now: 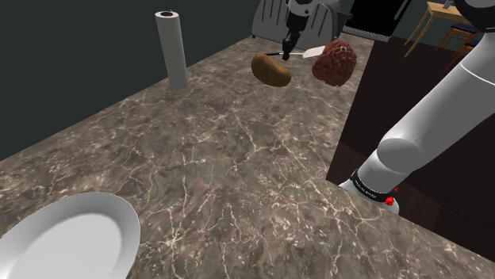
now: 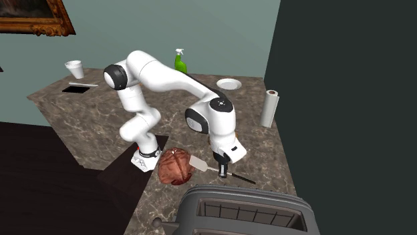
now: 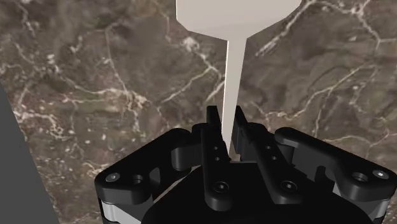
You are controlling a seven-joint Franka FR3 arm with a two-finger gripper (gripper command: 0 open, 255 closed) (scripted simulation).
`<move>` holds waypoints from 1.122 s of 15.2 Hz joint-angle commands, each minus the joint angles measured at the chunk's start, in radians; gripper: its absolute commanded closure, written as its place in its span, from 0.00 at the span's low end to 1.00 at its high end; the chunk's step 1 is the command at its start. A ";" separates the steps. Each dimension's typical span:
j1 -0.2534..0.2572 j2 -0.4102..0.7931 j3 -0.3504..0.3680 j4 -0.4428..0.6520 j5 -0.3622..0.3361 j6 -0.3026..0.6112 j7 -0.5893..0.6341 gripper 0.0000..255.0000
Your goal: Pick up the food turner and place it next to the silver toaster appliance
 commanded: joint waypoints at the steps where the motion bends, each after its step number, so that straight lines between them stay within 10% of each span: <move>1: -0.001 0.007 -0.001 -0.009 -0.001 0.002 0.001 1.00; 4: -0.001 0.007 -0.001 -0.009 -0.001 0.002 0.001 1.00; 5: -0.002 0.006 -0.002 -0.005 -0.001 -0.002 -0.001 0.00; 17: -0.002 -0.020 -0.001 0.089 -0.006 -0.122 0.004 0.00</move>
